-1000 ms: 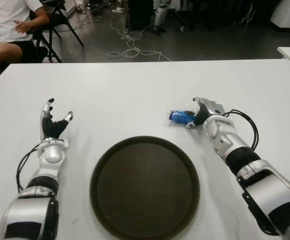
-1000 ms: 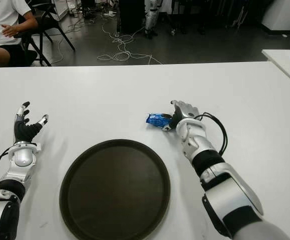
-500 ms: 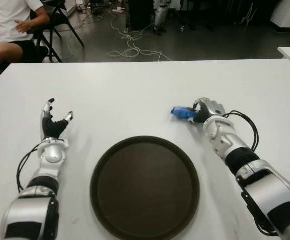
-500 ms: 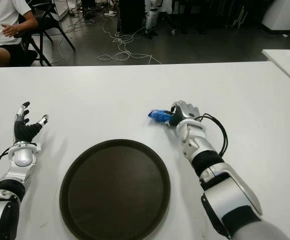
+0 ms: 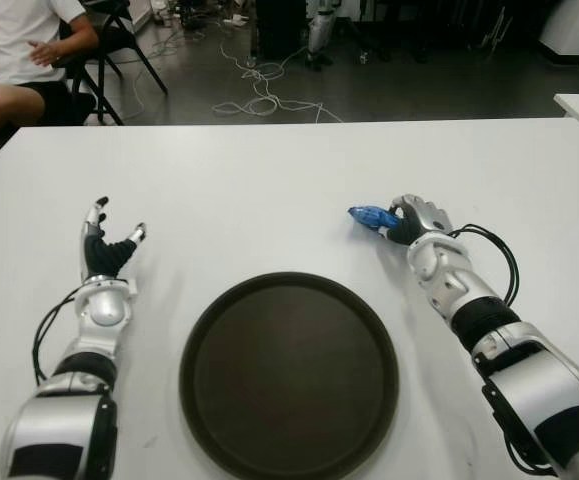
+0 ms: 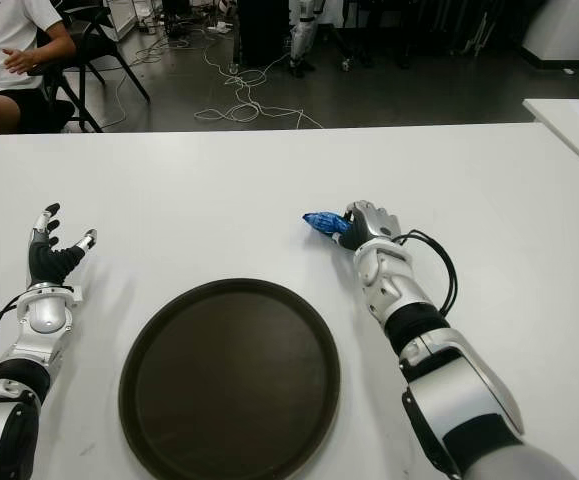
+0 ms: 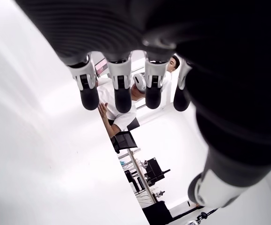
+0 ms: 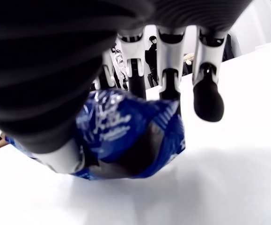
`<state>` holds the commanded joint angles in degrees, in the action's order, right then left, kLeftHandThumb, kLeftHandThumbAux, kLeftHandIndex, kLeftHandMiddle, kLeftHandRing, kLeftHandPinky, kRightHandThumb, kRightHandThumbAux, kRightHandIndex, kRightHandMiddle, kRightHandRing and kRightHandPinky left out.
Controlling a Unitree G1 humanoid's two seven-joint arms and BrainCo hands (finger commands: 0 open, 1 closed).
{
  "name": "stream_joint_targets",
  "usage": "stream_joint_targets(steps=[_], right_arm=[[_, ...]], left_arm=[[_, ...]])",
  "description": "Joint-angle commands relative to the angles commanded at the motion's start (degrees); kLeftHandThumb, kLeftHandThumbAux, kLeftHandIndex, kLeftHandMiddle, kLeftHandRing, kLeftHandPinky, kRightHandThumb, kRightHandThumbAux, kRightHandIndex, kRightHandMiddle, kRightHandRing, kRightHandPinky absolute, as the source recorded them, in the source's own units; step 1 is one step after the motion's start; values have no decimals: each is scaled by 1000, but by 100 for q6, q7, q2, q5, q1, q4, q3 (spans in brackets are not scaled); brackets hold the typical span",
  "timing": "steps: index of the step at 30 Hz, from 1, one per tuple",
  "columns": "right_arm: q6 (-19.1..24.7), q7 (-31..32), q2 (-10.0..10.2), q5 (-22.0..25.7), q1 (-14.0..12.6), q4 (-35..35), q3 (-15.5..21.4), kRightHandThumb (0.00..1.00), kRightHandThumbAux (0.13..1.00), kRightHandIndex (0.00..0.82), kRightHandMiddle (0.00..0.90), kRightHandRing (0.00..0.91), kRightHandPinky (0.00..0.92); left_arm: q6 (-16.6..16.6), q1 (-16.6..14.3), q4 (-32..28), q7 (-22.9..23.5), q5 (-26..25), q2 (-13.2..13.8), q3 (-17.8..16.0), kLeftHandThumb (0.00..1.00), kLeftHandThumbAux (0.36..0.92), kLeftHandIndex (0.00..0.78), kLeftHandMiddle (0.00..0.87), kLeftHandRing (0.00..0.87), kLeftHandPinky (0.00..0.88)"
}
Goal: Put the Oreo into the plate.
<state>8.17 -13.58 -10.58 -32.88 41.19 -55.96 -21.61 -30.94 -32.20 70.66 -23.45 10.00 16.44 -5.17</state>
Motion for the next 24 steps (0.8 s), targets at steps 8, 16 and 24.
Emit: stream_joint_targets(steps=[8, 16, 24], right_arm=[[-62, 79, -1, 139, -14, 43, 68, 689, 728, 434, 754, 760, 759], [-153, 83, -15, 249, -29, 58, 89, 690, 728, 436, 766, 766, 758], [-211, 10, -10, 267, -30, 43, 124, 693, 727, 437, 771, 774, 769]], left_arm=[[-1, -1, 2, 30, 0, 7, 4, 0, 749, 63, 85, 56, 34], [15, -3, 6, 49, -20, 5, -11, 0, 759, 60, 81, 53, 28], [29, -10, 11, 40, -33, 0, -24, 0, 740, 60, 79, 53, 34]])
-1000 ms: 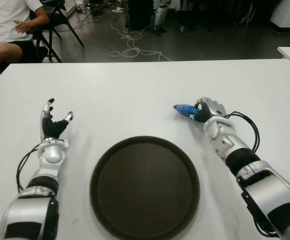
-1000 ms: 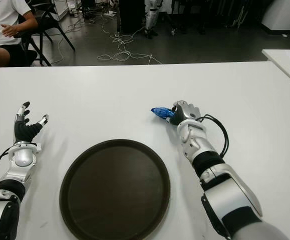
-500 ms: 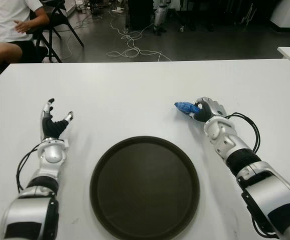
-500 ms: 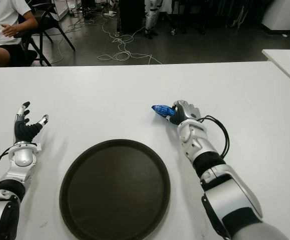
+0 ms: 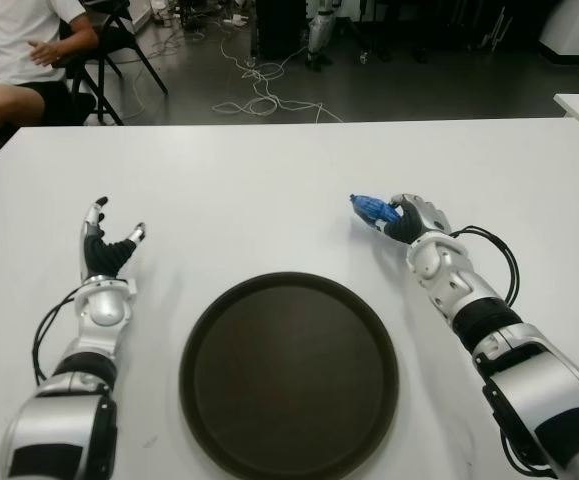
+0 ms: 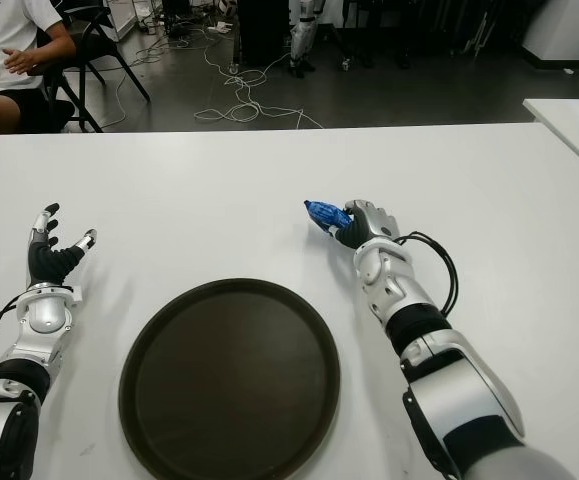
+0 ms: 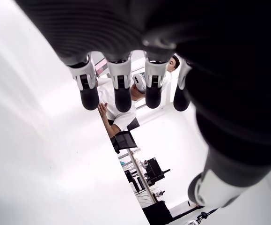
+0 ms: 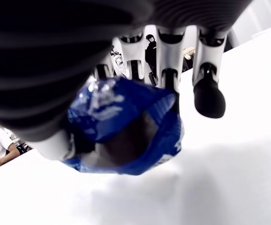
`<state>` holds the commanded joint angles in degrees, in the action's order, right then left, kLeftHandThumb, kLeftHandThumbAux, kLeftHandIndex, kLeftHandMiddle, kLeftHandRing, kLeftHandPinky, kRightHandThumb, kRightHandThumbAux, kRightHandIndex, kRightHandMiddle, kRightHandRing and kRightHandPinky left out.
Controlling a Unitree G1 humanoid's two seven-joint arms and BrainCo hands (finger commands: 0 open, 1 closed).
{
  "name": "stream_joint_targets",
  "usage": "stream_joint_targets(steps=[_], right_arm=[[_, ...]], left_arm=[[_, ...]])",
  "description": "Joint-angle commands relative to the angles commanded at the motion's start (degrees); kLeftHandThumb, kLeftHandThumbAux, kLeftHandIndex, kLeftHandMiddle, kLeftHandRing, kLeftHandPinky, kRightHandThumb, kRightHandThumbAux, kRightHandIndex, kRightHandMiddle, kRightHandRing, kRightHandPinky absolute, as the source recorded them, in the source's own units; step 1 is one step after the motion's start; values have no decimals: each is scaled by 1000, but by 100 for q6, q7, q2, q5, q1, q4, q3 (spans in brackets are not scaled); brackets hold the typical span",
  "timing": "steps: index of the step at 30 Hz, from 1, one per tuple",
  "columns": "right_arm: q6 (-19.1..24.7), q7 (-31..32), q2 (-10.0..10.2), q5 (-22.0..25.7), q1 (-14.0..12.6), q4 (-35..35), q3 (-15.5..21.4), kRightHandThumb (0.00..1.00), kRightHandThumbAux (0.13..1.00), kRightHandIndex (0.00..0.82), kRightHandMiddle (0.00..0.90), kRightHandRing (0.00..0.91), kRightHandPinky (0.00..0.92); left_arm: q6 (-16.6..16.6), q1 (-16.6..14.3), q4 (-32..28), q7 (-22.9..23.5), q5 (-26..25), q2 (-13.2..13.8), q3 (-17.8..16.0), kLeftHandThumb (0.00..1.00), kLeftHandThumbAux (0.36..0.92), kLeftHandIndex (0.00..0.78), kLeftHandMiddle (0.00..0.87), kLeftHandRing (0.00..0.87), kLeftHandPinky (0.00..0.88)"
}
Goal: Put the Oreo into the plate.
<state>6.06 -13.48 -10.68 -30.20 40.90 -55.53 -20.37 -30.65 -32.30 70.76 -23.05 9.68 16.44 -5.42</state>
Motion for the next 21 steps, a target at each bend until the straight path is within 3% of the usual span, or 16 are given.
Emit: stream_joint_targets(steps=[11, 18, 21], right_arm=[[-878, -326, 123, 772, -271, 270, 750, 696, 726, 438, 793, 798, 796], [-1202, -122, 153, 1147, -507, 844, 1037, 695, 727, 438, 793, 800, 800], [-1230, 207, 249, 1515, -753, 1471, 1220, 696, 727, 436, 776, 788, 790]], left_arm=[[29, 1, -11, -34, 40, 7, 31, 0, 745, 61, 73, 43, 18], [-19, 15, -44, -35, 28, -11, 25, 0, 741, 52, 70, 41, 19], [15, 18, -52, -81, 44, -10, 32, 0, 745, 51, 72, 45, 25]])
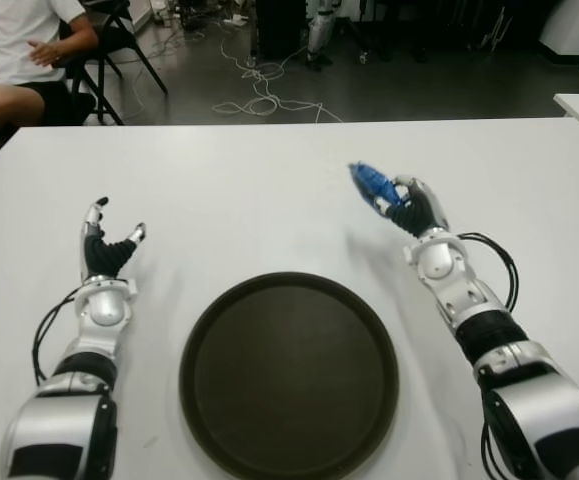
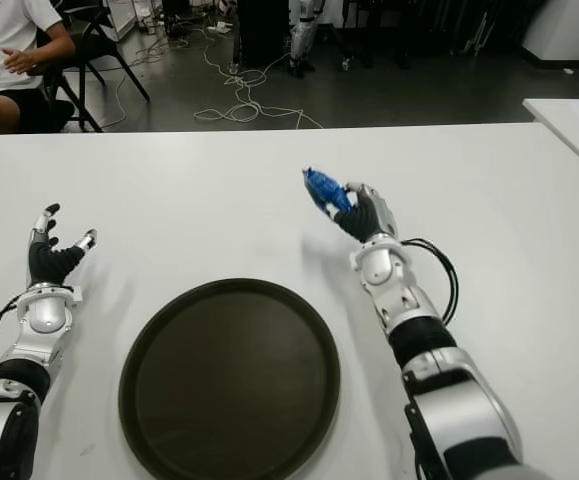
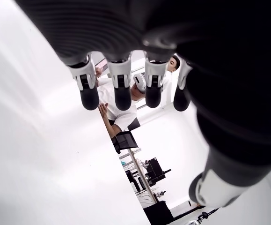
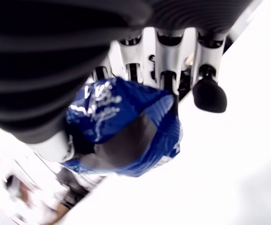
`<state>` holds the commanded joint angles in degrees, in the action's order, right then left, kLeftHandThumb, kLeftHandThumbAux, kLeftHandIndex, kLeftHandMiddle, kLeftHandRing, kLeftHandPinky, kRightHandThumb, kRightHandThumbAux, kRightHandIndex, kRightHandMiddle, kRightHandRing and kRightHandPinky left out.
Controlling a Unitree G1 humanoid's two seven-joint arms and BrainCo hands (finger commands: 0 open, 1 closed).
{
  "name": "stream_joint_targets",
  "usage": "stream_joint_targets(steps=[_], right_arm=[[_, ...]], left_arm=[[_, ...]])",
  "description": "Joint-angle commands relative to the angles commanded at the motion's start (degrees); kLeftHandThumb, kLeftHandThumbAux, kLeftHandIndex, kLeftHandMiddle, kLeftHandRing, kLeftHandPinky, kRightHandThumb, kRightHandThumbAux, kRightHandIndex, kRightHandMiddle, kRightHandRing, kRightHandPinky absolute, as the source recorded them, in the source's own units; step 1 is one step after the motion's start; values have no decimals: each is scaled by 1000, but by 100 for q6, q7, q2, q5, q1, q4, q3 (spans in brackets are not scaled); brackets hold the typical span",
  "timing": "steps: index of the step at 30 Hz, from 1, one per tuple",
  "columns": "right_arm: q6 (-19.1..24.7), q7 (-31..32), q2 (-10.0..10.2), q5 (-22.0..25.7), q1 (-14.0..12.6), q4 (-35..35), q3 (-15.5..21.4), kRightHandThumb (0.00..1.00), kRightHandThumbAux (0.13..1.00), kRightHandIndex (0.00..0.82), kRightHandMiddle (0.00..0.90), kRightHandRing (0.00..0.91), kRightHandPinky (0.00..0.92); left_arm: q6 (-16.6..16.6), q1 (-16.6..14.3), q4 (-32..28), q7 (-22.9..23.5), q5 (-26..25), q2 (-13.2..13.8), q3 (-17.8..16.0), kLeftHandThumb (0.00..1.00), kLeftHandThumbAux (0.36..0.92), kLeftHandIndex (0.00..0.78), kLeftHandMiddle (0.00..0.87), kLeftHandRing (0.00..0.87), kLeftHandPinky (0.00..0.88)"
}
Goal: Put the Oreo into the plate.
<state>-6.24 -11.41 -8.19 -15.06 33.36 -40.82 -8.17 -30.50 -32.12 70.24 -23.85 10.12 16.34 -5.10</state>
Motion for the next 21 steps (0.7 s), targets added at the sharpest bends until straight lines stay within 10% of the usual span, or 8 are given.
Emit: stream_joint_targets(steps=[21], right_arm=[[488, 1871, 229, 1551, -517, 1479, 665, 704, 722, 436, 775, 783, 785]], left_arm=[[-12, -4, 31, 136, -75, 1, -51, 0, 744, 51, 73, 48, 28]])
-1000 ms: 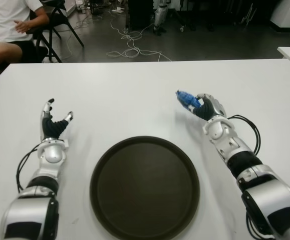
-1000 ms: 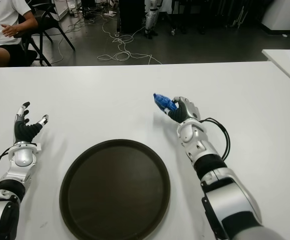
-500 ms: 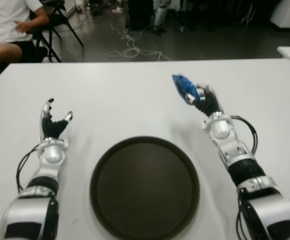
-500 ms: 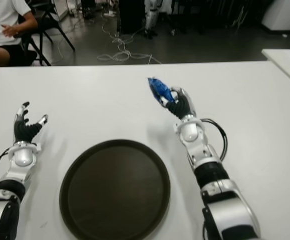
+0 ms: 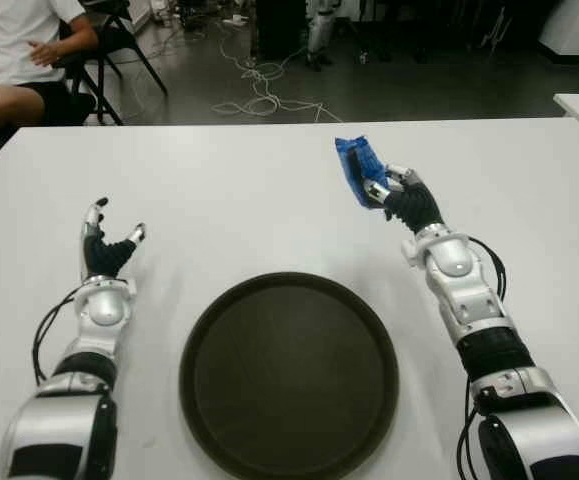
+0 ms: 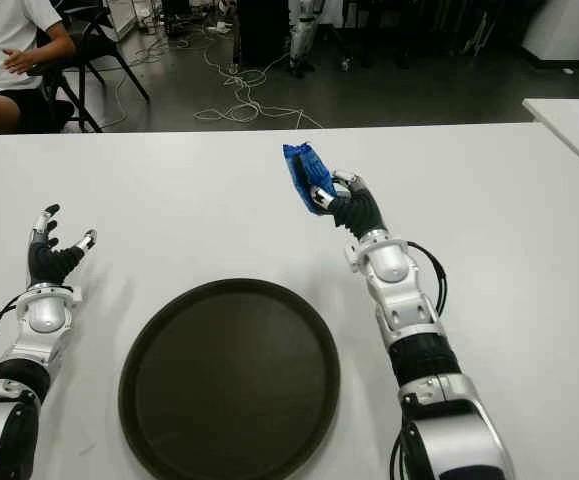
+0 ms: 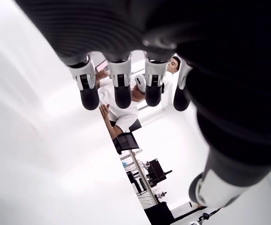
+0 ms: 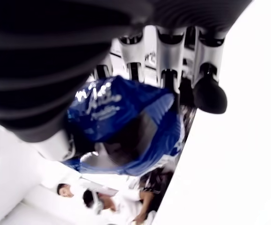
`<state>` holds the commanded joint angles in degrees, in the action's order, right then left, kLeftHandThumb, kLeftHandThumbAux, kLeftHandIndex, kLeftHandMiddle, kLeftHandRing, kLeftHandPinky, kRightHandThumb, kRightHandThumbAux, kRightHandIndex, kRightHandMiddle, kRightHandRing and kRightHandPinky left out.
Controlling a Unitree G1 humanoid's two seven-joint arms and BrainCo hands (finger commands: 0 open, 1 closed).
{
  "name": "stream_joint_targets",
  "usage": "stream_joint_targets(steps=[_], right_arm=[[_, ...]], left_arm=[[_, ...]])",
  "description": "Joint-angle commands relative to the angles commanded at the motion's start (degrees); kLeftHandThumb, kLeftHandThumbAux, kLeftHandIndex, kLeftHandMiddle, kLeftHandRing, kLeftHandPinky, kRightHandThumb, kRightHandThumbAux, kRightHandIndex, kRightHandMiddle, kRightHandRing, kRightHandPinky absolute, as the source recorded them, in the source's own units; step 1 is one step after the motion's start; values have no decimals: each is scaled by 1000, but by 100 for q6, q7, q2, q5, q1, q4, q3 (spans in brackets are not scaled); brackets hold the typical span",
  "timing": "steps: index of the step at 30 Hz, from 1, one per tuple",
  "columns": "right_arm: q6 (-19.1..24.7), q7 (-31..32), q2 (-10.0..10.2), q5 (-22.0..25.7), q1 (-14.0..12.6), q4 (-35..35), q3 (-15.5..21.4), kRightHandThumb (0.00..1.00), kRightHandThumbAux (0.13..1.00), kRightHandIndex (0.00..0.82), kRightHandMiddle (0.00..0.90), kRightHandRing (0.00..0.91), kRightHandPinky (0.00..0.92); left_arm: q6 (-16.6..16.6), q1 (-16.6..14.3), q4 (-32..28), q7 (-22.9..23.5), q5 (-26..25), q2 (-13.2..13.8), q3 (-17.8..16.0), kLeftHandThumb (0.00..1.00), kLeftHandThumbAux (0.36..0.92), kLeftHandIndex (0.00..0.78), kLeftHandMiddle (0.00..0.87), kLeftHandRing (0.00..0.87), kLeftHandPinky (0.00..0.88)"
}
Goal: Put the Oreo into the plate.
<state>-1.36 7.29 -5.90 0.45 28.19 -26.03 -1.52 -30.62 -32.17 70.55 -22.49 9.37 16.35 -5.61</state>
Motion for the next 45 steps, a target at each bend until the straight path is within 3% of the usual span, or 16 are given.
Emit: stream_joint_targets(steps=[12, 28, 36, 45], right_arm=[[366, 491, 116, 386, -366, 878, 17, 707, 720, 436, 765, 776, 779], [1670, 1367, 5, 1185, -550, 2159, 18, 708, 717, 441, 787, 793, 790], [2107, 1650, -48, 1393, -555, 2339, -35, 710, 715, 441, 793, 799, 795], [2184, 1942, -69, 1462, -547, 2322, -117, 715, 713, 441, 802, 804, 802]], left_arm=[[10, 1, -17, -84, 53, -9, 38, 0, 748, 50, 73, 51, 35], [24, -22, 32, -67, 51, 10, 35, 0, 741, 57, 80, 51, 32], [-7, -26, 41, -59, 39, 6, 24, 0, 750, 56, 79, 54, 32], [-22, -31, 39, -47, 33, 2, 19, 0, 760, 57, 77, 52, 36]])
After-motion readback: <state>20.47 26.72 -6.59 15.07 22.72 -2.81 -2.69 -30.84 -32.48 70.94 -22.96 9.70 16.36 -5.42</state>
